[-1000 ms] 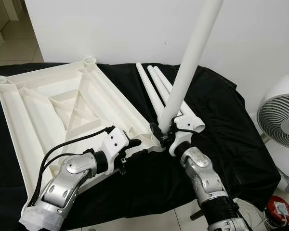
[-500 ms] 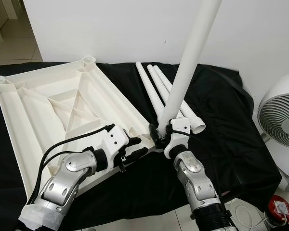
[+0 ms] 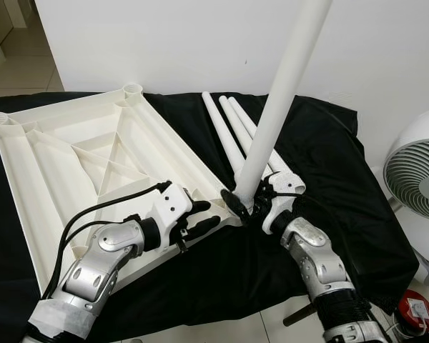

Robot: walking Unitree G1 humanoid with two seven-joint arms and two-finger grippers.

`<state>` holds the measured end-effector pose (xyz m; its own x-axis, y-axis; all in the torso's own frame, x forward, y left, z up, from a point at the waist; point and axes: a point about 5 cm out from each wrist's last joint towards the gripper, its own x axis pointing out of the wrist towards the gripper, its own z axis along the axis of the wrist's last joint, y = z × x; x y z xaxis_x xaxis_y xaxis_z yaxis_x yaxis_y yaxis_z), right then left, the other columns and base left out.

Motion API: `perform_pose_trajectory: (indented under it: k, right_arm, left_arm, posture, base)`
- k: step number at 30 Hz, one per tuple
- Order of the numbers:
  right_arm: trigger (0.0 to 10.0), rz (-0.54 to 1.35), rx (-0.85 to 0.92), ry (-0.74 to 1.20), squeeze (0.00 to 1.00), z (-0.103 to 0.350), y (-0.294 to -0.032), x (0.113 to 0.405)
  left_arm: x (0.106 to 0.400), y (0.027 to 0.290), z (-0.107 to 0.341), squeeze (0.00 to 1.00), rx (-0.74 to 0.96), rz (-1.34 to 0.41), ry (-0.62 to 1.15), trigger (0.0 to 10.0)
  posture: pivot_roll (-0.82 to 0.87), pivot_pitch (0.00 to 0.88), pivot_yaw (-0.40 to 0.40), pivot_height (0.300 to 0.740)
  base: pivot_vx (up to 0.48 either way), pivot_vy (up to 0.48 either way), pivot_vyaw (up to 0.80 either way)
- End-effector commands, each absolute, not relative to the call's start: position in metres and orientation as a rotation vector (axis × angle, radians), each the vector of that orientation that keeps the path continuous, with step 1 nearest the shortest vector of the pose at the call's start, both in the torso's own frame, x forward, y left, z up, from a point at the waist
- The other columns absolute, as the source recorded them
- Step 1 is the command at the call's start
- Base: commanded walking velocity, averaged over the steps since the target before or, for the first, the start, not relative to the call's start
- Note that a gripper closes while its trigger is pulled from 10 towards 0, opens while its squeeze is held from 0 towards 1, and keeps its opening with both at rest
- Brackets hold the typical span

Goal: Building children table

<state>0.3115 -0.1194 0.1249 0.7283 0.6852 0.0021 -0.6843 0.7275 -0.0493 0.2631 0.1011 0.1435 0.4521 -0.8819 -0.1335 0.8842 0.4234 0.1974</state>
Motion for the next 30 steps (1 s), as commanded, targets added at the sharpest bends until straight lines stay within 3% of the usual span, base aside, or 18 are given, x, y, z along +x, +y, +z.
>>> perform_pose_trajectory:
  k: [1, 5, 6, 7, 8, 15, 16, 17, 18, 30]
  right_arm:
    - [10.0, 0.817, -0.099, -0.021, 0.00, 0.123, -0.118, 0.312]
    - [10.0, 0.841, -0.115, -0.019, 0.00, 0.122, -0.117, 0.313]
    - [5.8, 0.851, -0.121, -0.015, 0.00, 0.122, -0.117, 0.314]
    - [5.8, 0.851, -0.121, -0.015, 0.00, 0.122, -0.117, 0.314]
    - [0.0, 0.859, -0.124, -0.008, 0.00, 0.121, -0.117, 0.315]
    - [0.0, 0.852, -0.118, -0.001, 0.00, 0.118, -0.120, 0.315]
    - [3.6, 0.836, -0.111, -0.005, 0.00, 0.118, -0.121, 0.315]
    - [3.6, 0.836, -0.111, -0.005, 0.00, 0.118, -0.121, 0.315]
    - [10.0, 0.810, -0.096, -0.013, 0.00, 0.119, -0.122, 0.315]
    - [10.0, 0.578, -0.044, -0.089, 0.00, 0.123, -0.114, 0.303]
  left_arm:
    - [0.261, 0.096, 0.142, 0.00, 0.253, -1.168, 0.017, 10.0]
    - [0.261, 0.095, 0.142, 0.00, 0.250, -1.171, 0.016, 10.0]
    - [0.261, 0.094, 0.142, 0.00, 0.248, -1.174, 0.016, 10.0]
    - [0.261, 0.094, 0.142, 0.00, 0.248, -1.174, 0.016, 10.0]
    - [0.260, 0.093, 0.142, 0.00, 0.247, -1.176, 0.015, 10.0]
    - [0.259, 0.093, 0.142, 0.00, 0.244, -1.179, 0.014, 10.0]
    - [0.258, 0.093, 0.142, 0.00, 0.244, -1.179, 0.014, 10.0]
    - [0.258, 0.093, 0.142, 0.00, 0.244, -1.179, 0.014, 10.0]
    - [0.258, 0.093, 0.142, 0.00, 0.243, -1.179, 0.014, 10.0]
    - [0.258, 0.095, 0.142, 0.00, 0.245, -1.172, 0.018, 10.0]
  posture:
    - [0.01, 0.000, -0.061, 0.740]
    - [0.01, 0.000, -0.061, 0.740]
    - [0.01, 0.000, -0.061, 0.740]
    - [0.01, 0.000, -0.061, 0.740]
    - [0.01, 0.000, -0.061, 0.740]
    - [0.00, 0.000, -0.067, 0.740]
    - [0.00, 0.000, -0.067, 0.740]
    - [0.00, 0.000, -0.067, 0.740]
    - [0.00, 0.000, -0.068, 0.740]
    - [-0.02, 0.000, -0.069, 0.740]
  base:
    - [0.000, 0.000, 0.00]
    - [0.000, 0.000, 0.00]
    - [0.000, 0.000, 0.00]
    - [0.000, 0.000, 0.00]
    - [0.000, 0.000, 0.00]
    - [0.000, 0.000, 0.00]
    - [0.000, 0.000, 0.00]
    - [0.000, 0.000, 0.00]
    - [0.000, 0.000, 0.00]
    - [0.000, 0.000, 0.00]
